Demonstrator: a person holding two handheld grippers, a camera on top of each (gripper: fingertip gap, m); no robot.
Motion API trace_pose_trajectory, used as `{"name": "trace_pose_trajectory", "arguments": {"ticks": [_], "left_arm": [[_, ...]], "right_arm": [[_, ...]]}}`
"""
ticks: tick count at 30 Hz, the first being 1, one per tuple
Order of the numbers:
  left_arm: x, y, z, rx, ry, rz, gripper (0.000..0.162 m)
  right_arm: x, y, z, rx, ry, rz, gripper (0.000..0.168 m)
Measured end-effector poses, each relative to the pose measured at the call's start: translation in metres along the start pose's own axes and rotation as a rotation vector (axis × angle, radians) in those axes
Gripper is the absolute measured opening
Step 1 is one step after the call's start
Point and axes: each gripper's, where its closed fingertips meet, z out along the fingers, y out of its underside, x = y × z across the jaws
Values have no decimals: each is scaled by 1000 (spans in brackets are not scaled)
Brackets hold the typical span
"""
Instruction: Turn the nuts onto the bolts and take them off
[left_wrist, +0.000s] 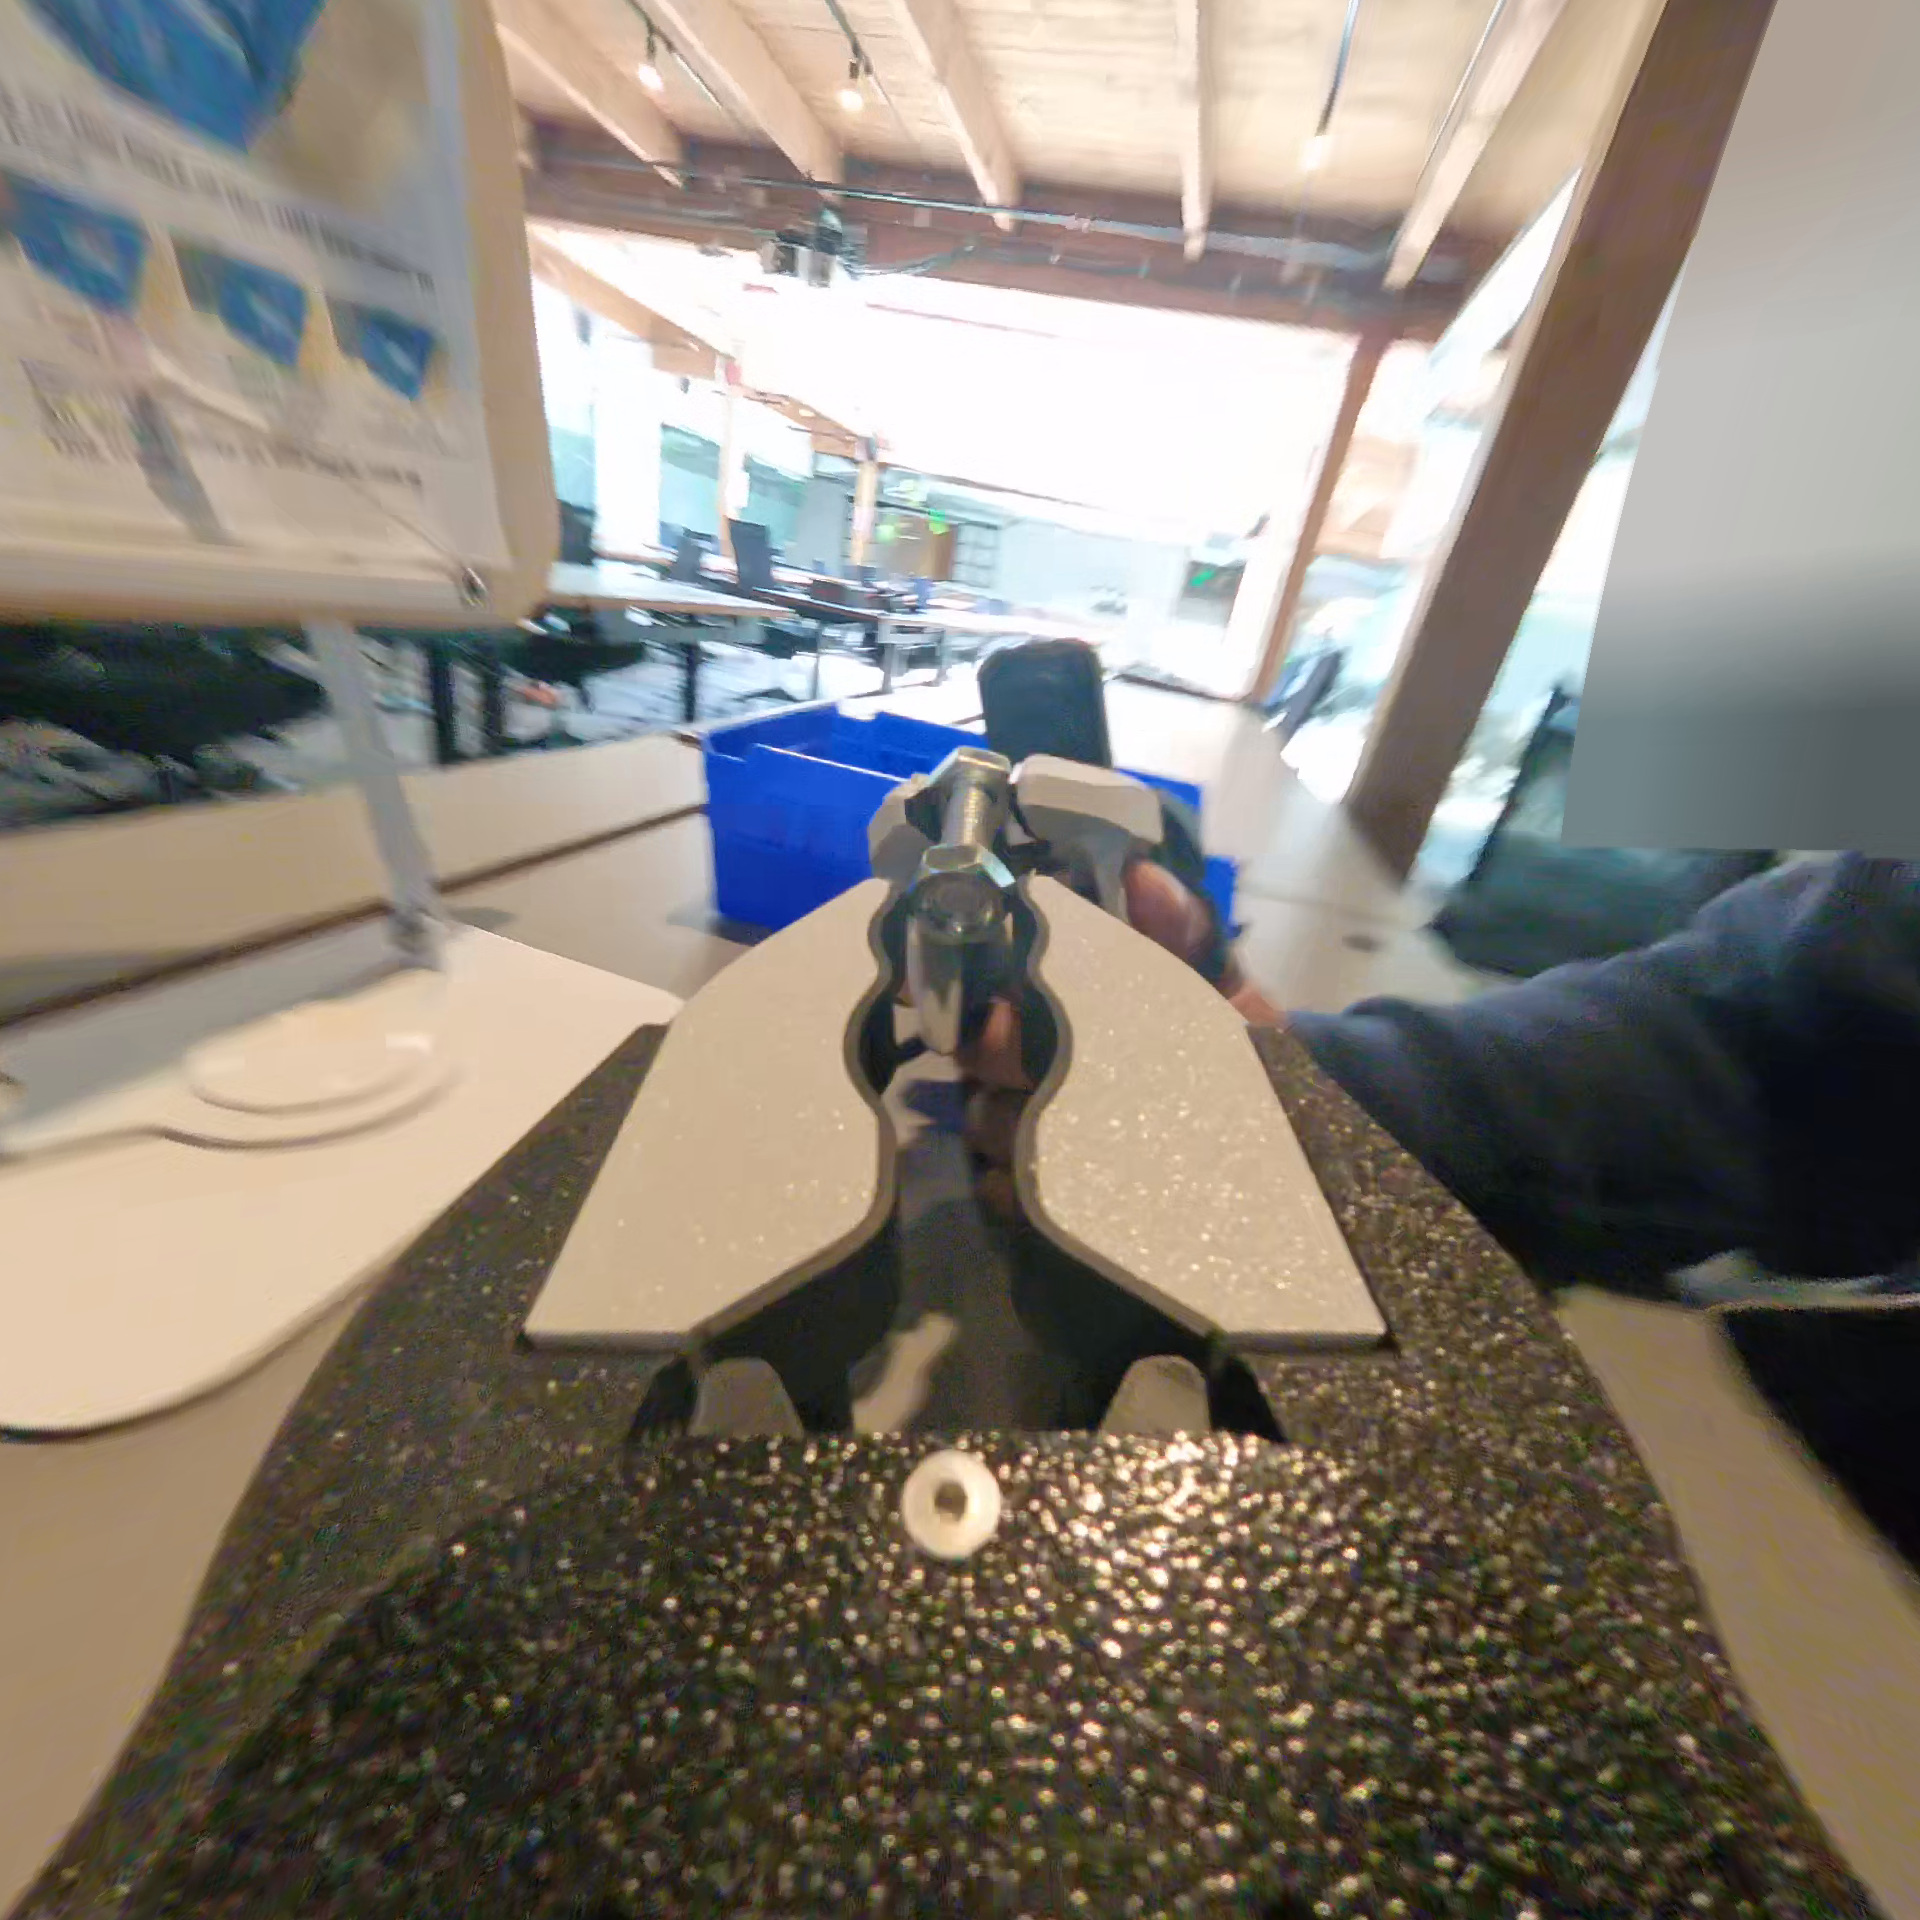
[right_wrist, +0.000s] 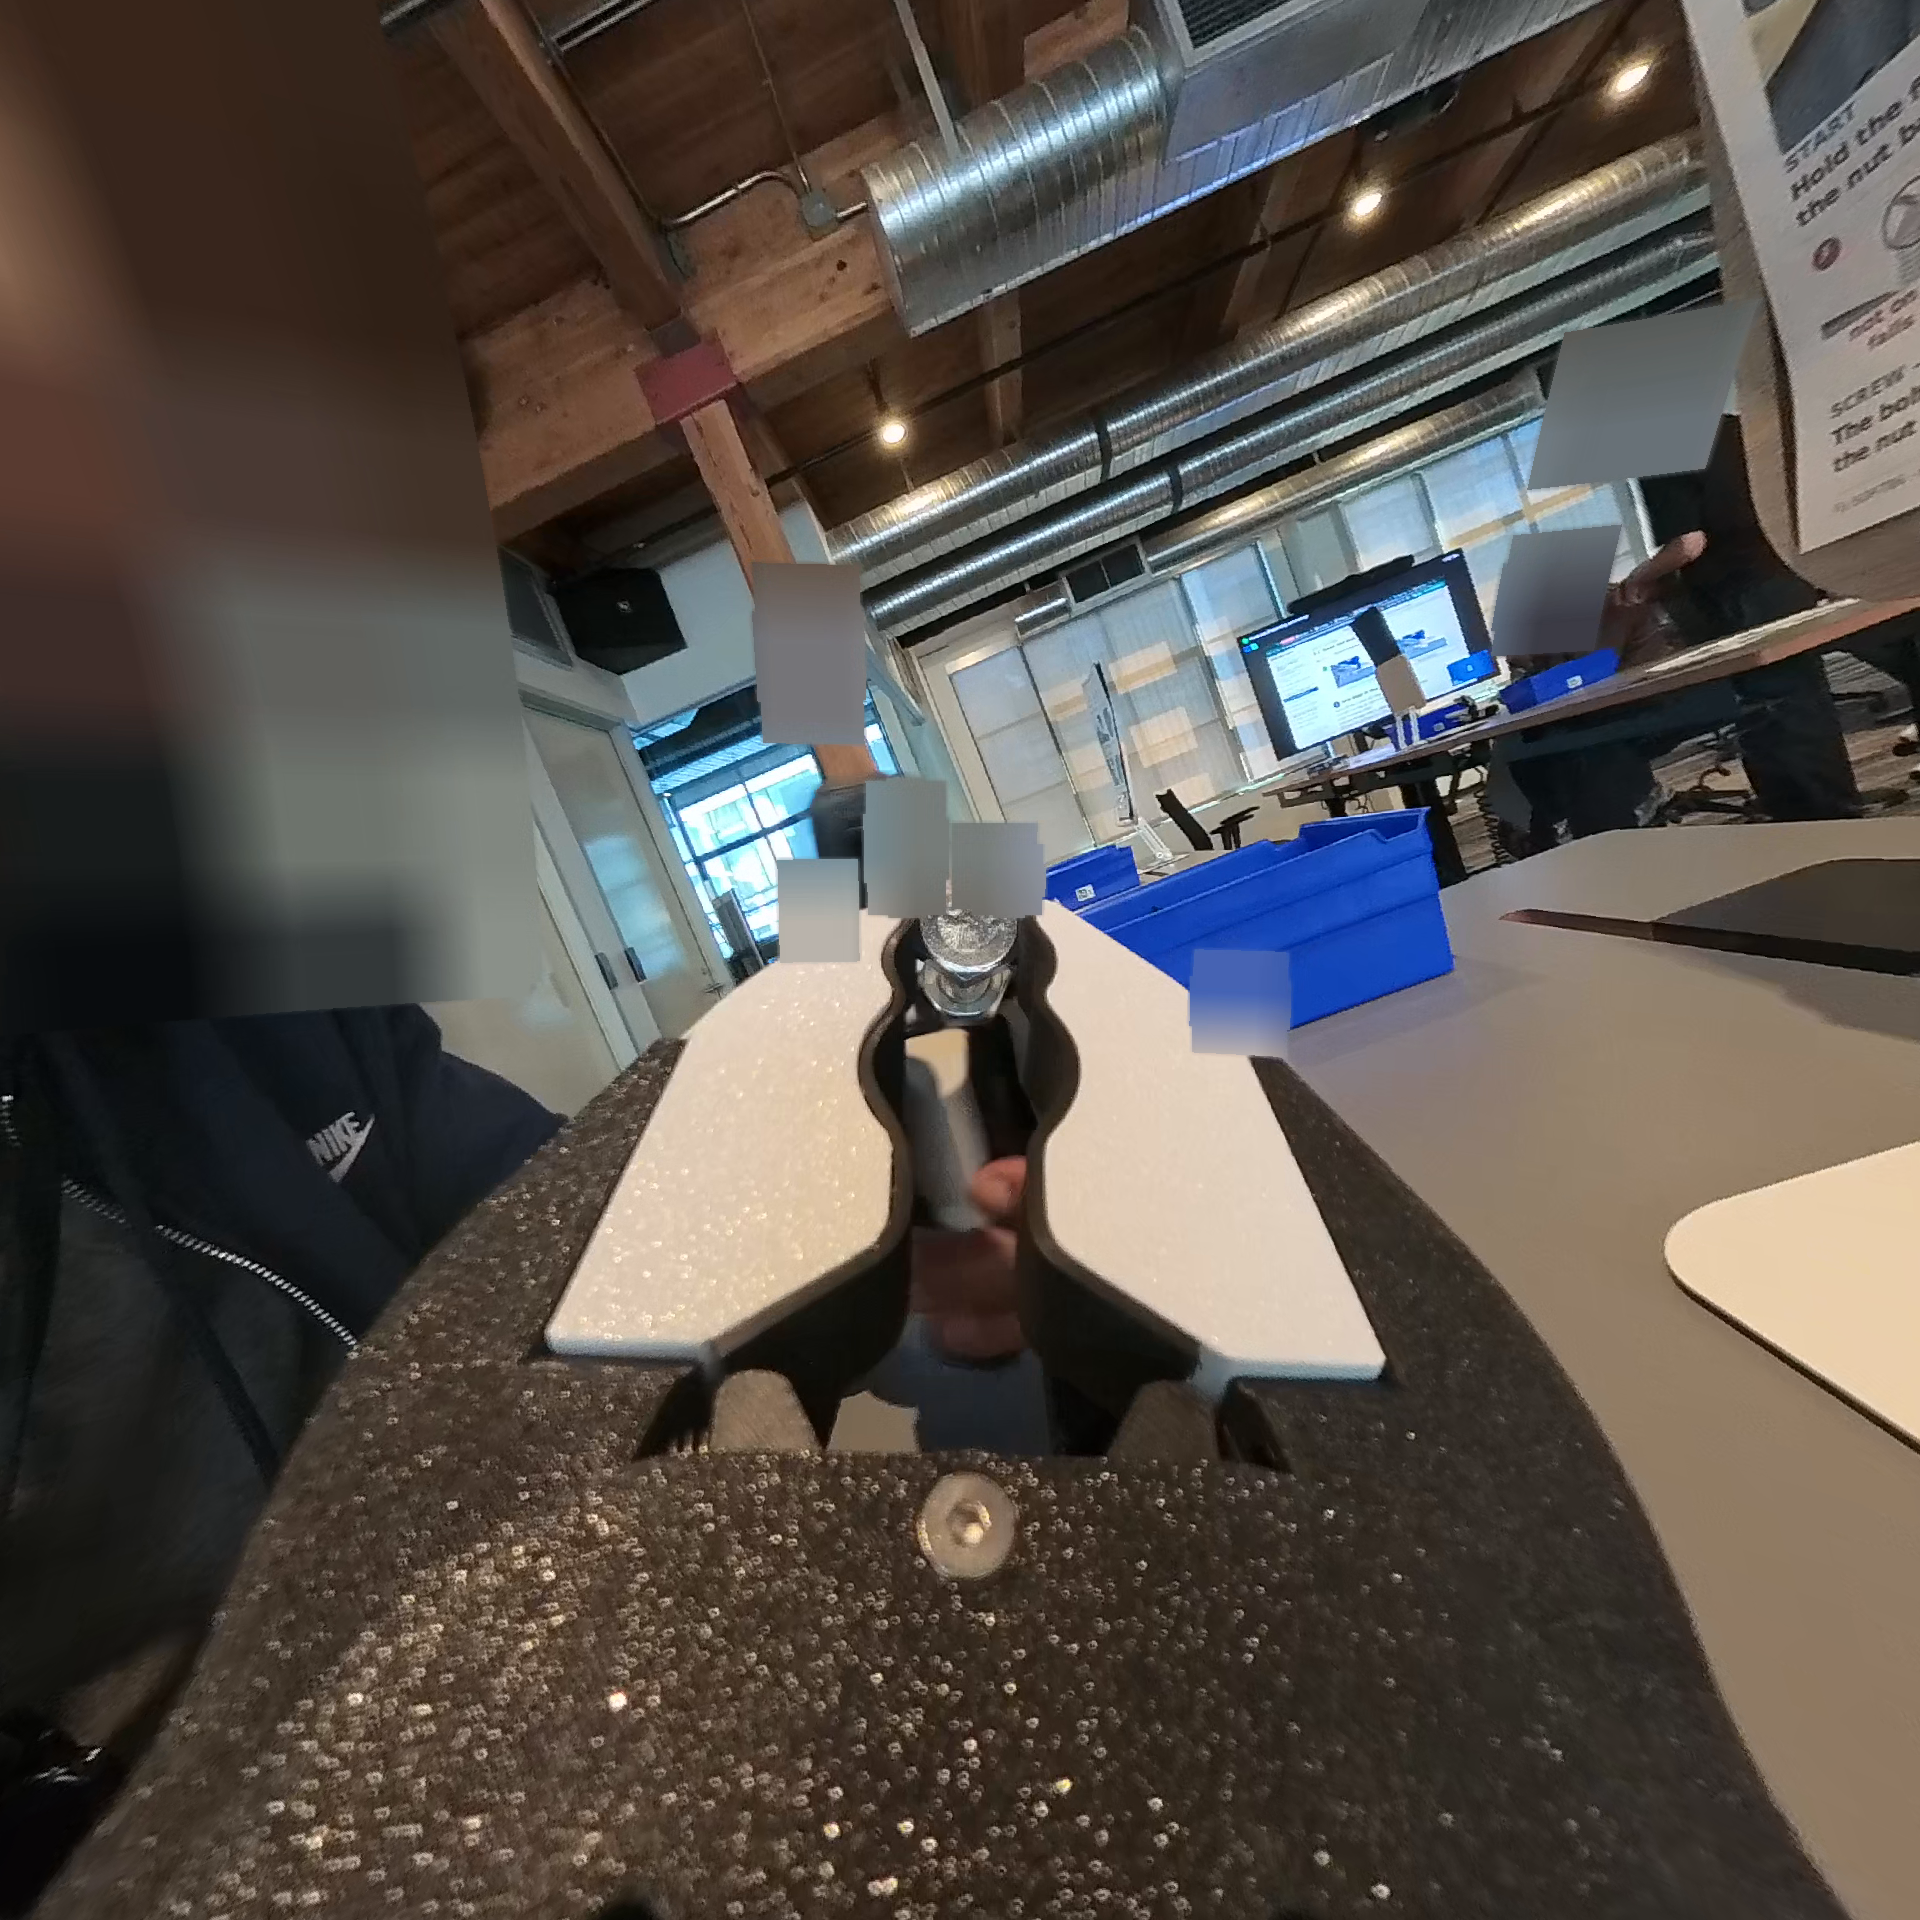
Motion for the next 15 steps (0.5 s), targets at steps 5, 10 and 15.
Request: {"name": "trace_pose_trajectory", "arguments": {"ticks": [5, 10, 15], "left_arm": [[-5, 1, -2, -113, -230, 744, 19], [1, -5, -1, -59, -224, 723, 41], [0, -4, 0, -5, -51, 149, 50]], "right_arm": [[0, 1, 0, 2, -6, 9, 17], [0, 0, 0, 5, -4, 2, 17], [0, -2, -1, -2, 6, -16, 17]]}}
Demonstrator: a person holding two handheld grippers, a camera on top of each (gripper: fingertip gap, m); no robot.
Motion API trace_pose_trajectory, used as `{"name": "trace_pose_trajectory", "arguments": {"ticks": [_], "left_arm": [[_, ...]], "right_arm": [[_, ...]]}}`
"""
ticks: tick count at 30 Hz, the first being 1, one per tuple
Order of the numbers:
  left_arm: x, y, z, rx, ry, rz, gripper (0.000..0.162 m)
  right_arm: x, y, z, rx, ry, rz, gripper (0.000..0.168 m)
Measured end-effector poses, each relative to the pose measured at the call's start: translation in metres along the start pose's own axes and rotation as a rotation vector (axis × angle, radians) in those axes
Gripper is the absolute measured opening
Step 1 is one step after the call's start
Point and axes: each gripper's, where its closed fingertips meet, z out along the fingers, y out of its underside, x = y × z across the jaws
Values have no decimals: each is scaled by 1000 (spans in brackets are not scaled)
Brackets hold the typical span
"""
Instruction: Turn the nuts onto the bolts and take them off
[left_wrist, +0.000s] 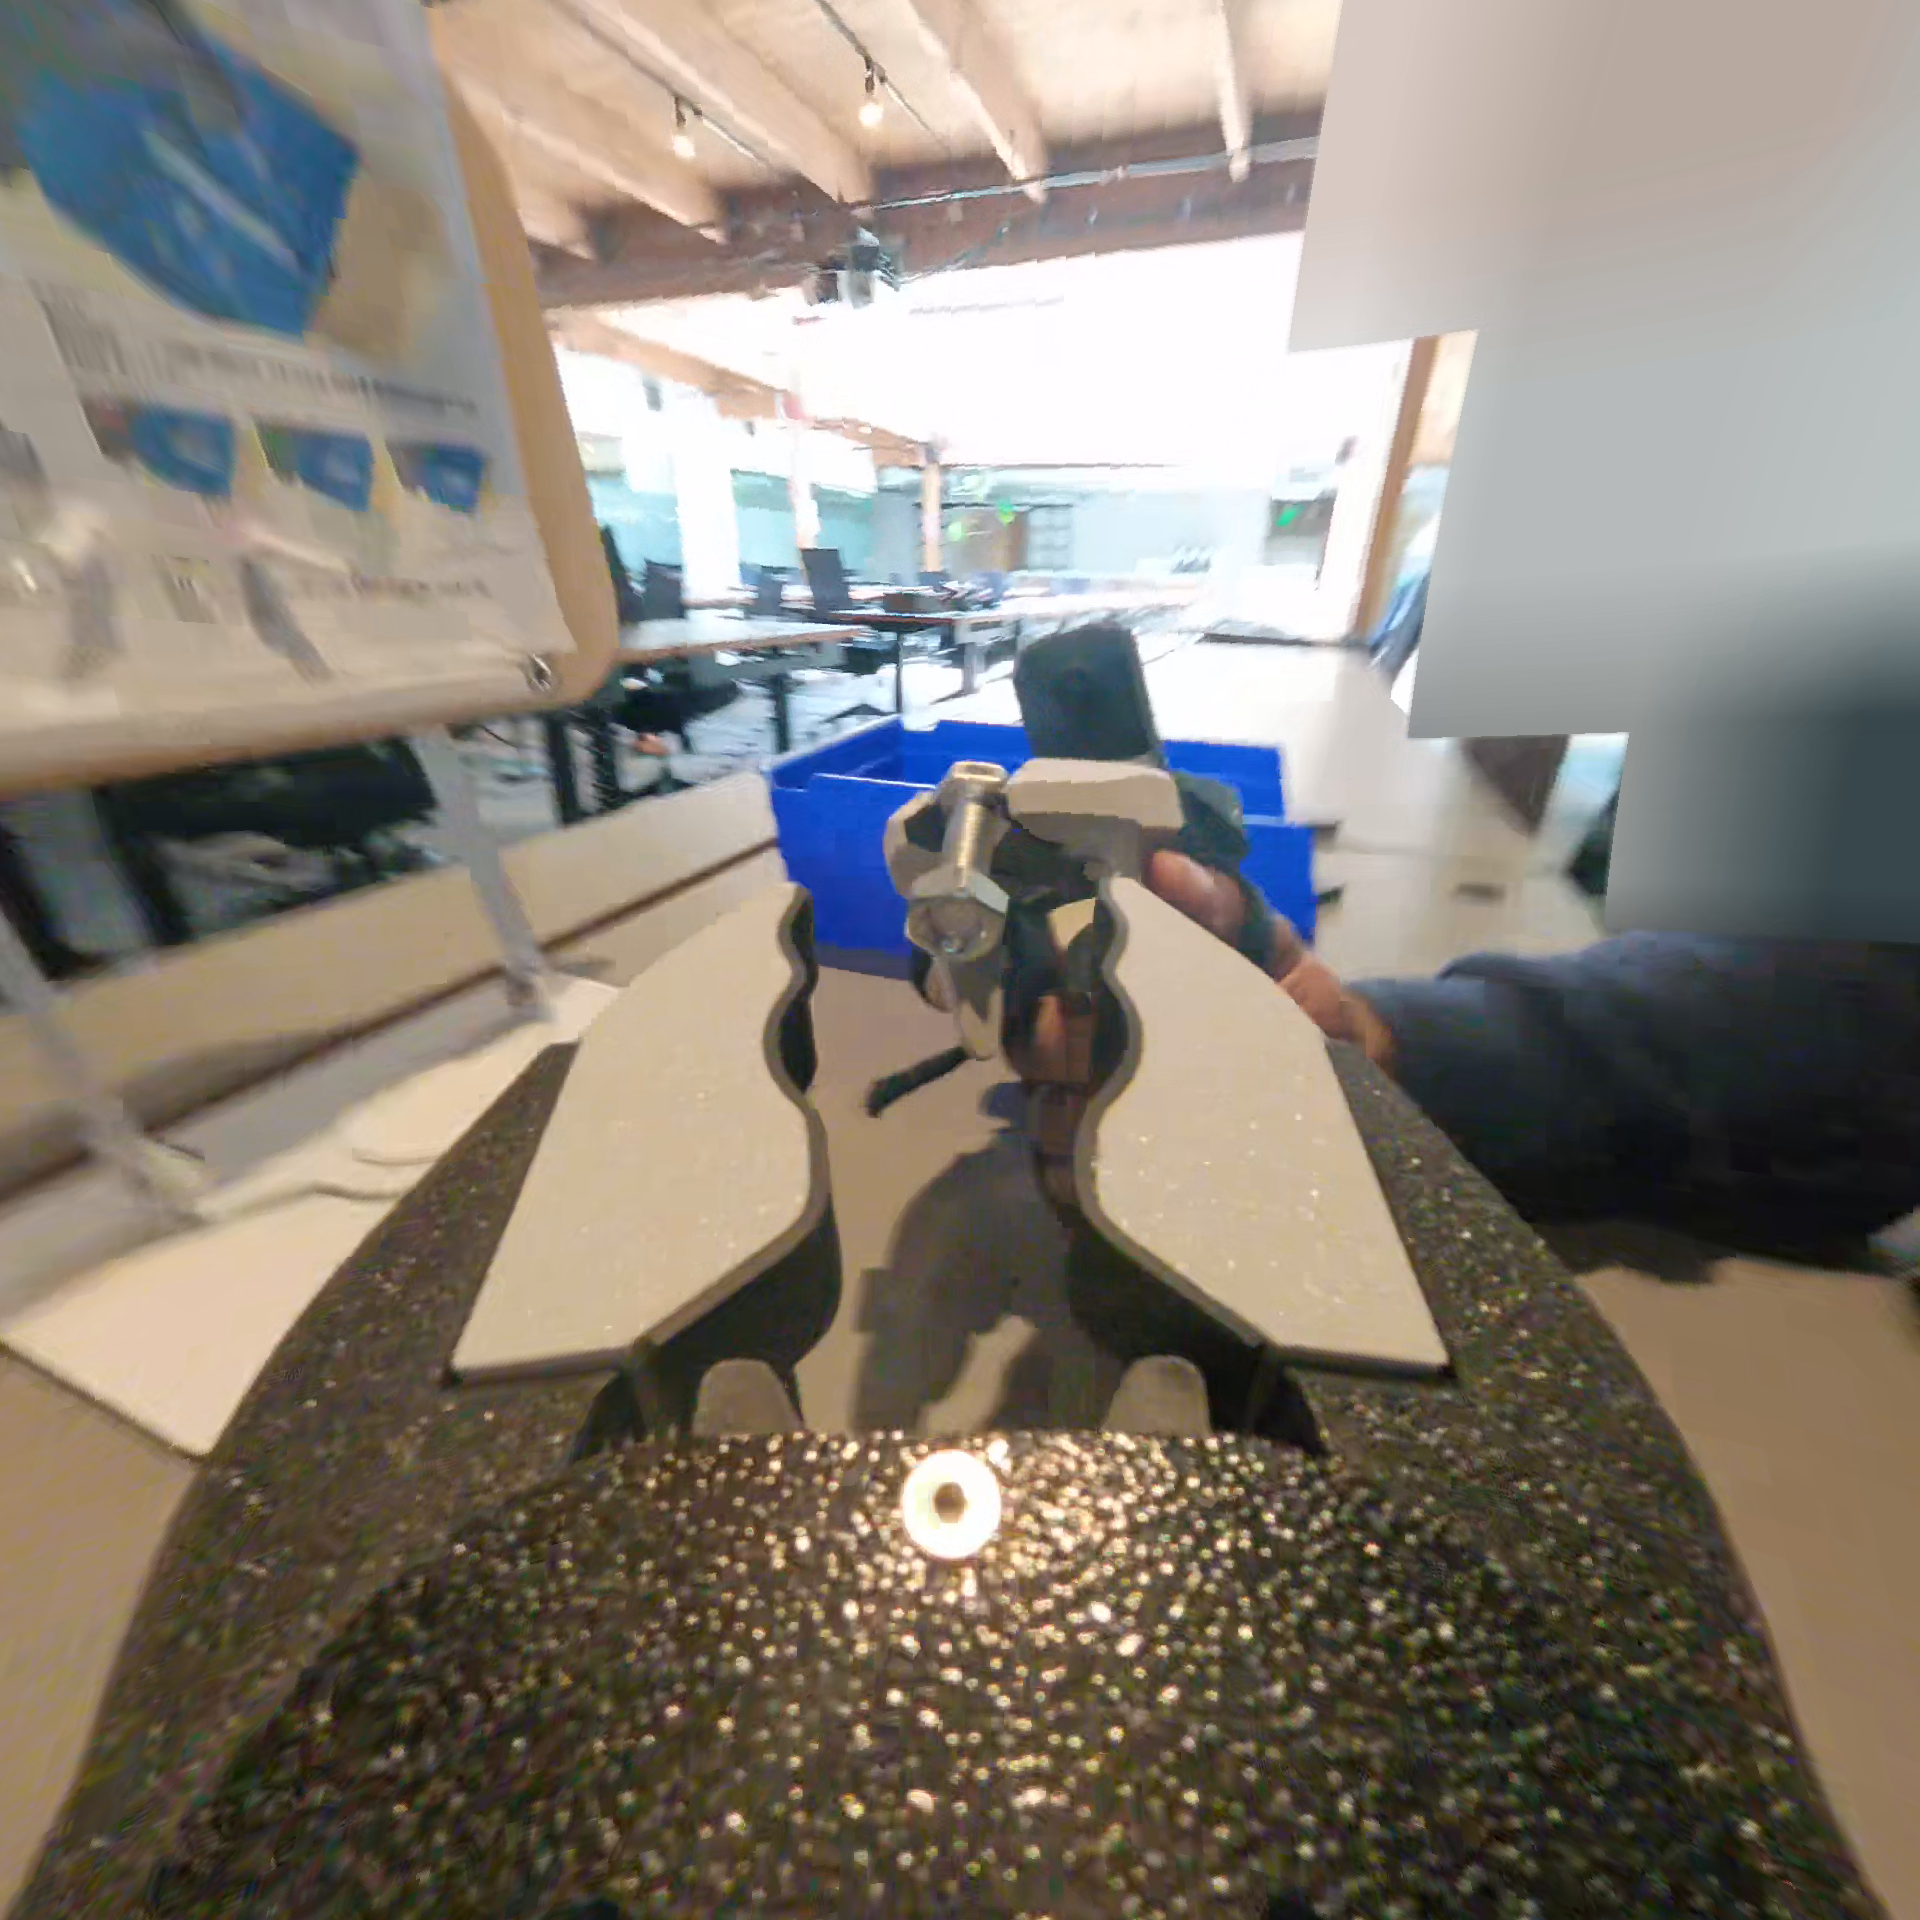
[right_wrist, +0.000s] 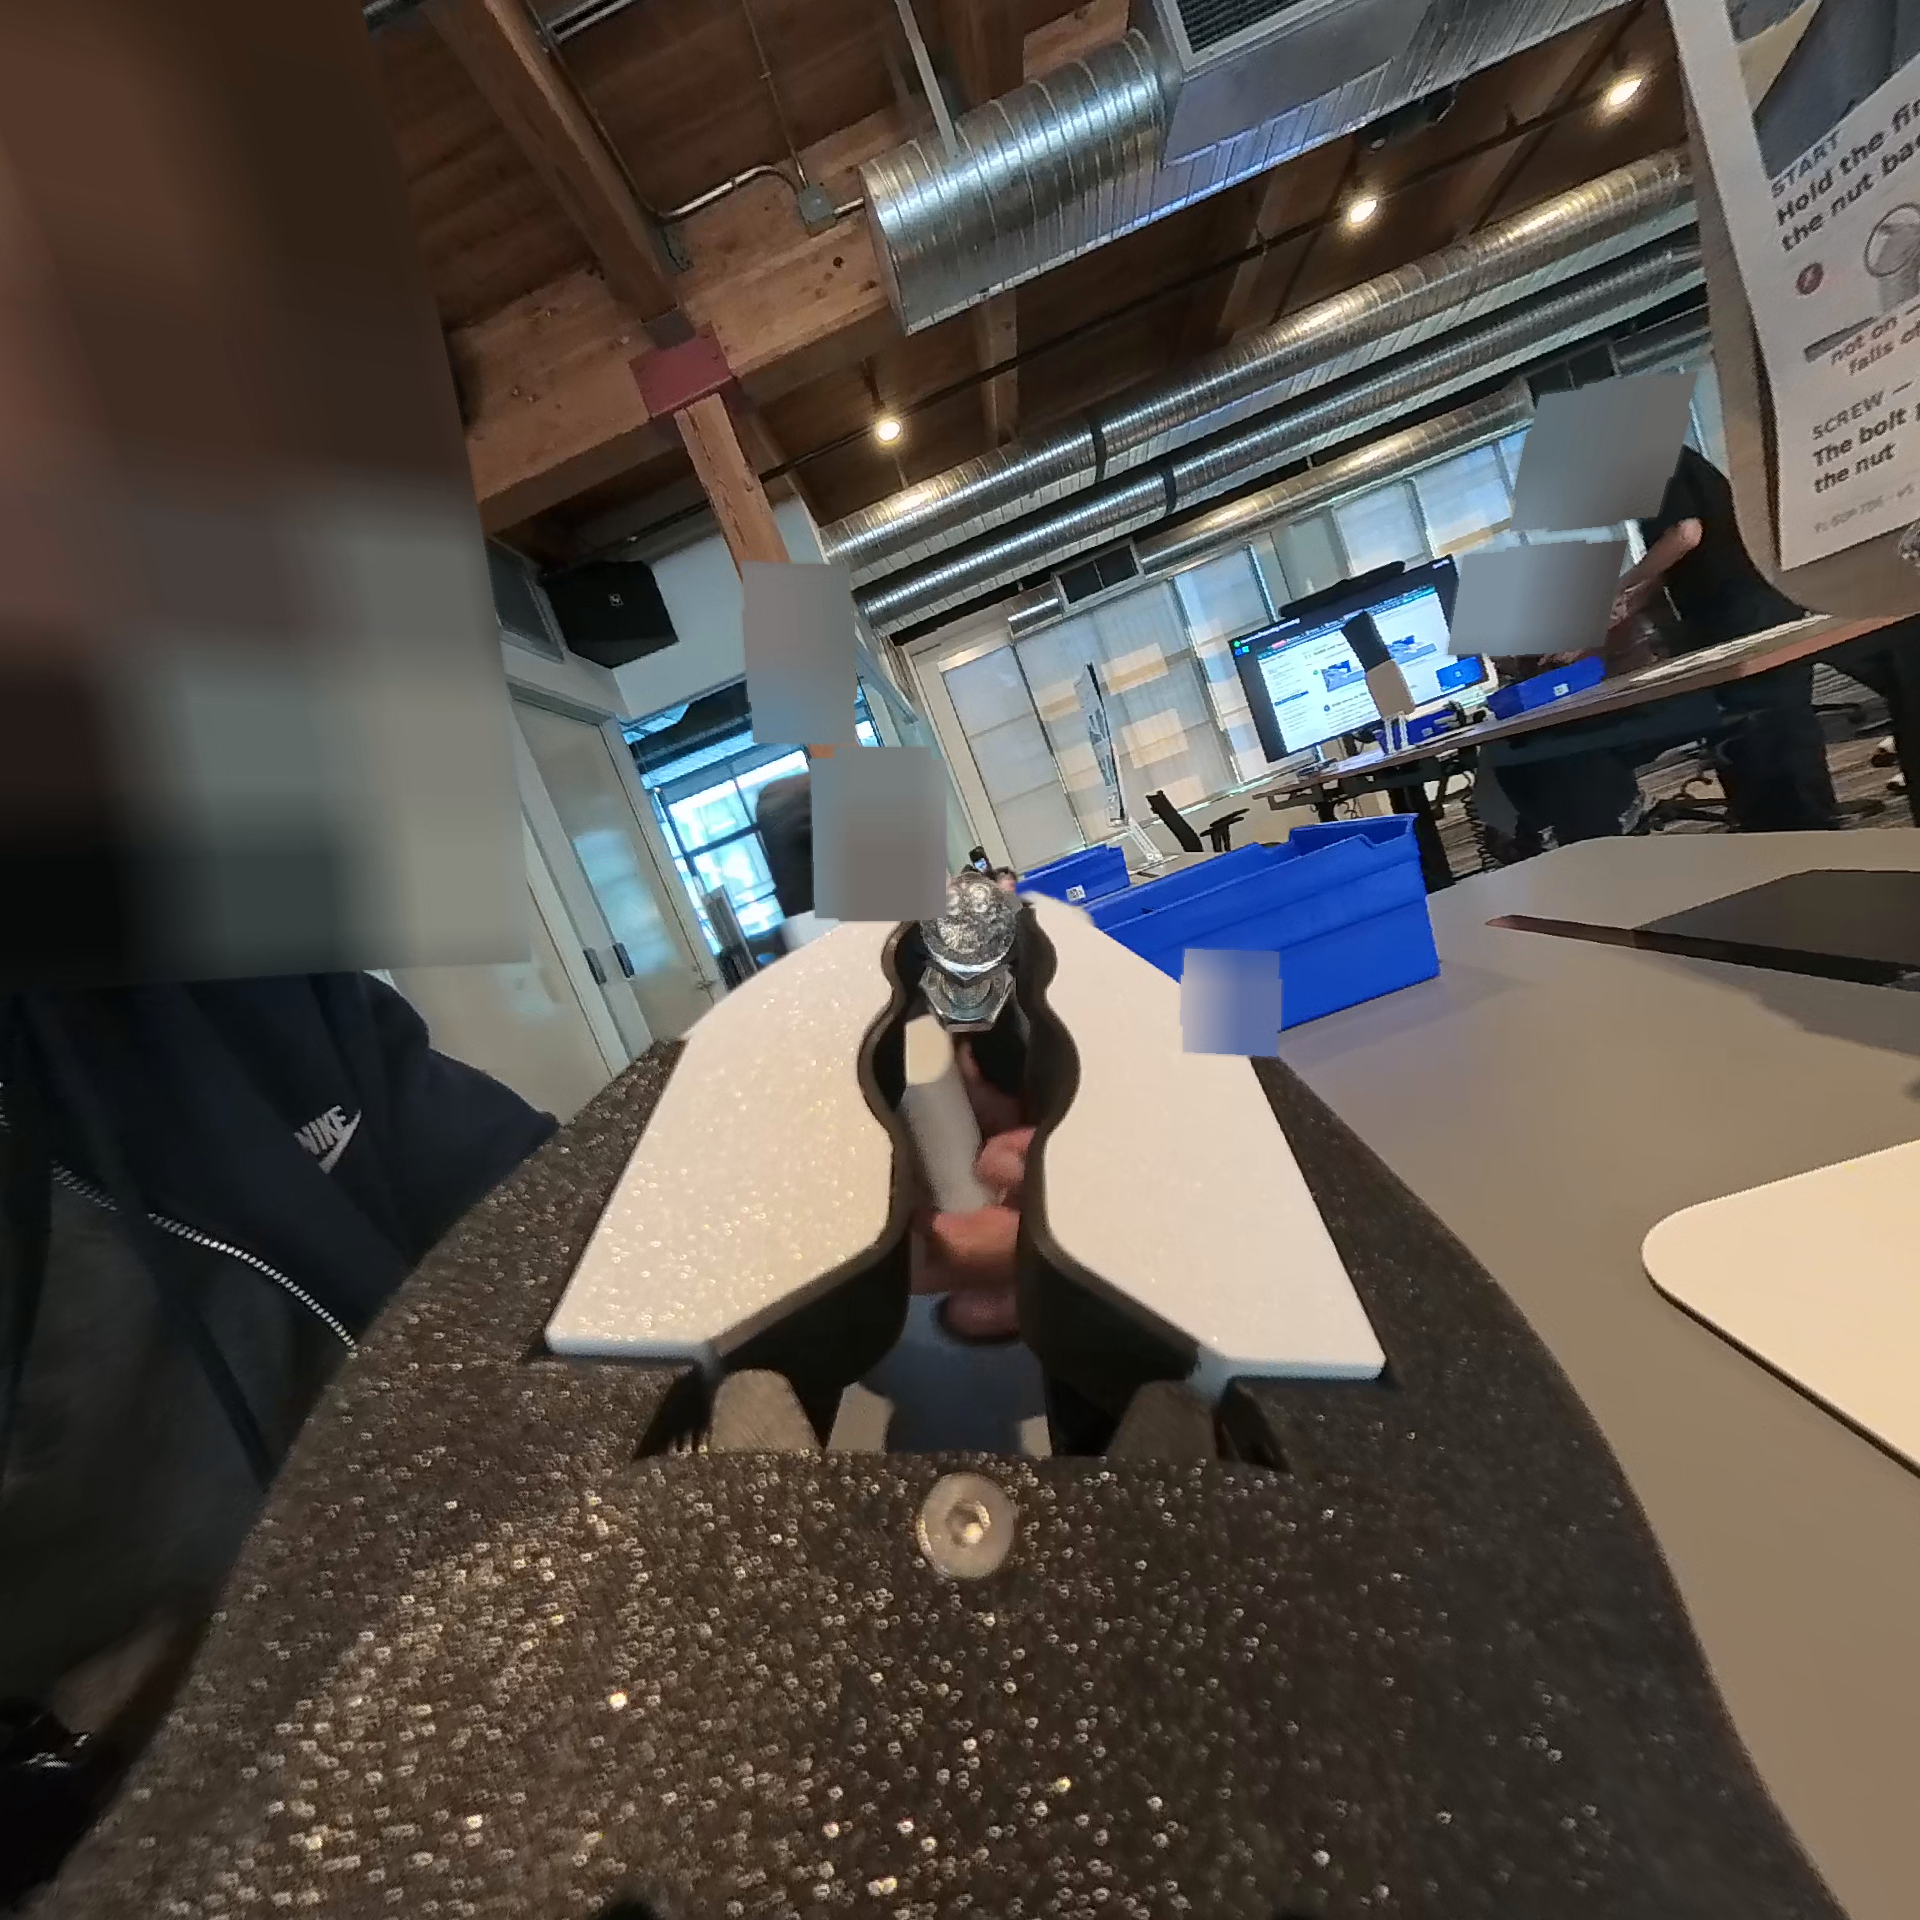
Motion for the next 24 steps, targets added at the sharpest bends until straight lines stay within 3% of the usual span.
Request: {"name": "trace_pose_trajectory", "arguments": {"ticks": [5, 8, 11, 13, 16, 22, 24], "left_arm": [[-4, 2, -1, 37, 98, -350, 44], [0, 4, 0, 24, 145, -411, 42], [4, 2, -1, 38, 182, -467, 22], [2, 2, -2, 48, 171, -447, 18], [1, 4, -1, 14, 93, -228, 18], [-5, 4, -3, -126, -234, 750, 18], [-4, 3, -2, -126, -267, 825, 18]], "right_arm": [[0, 2, 1, -13, 4, -11, 17], [0, 2, 1, -18, 7, -17, 17], [-1, 4, 2, -29, 3, -23, 17], [-1, 5, 3, -37, 6, -30, 17], [-1, 5, 2, -32, 5, -24, 17], [-1, 5, 3, -29, 9, -21, 17], [-1, 4, 2, -19, 6, -13, 17]]}}
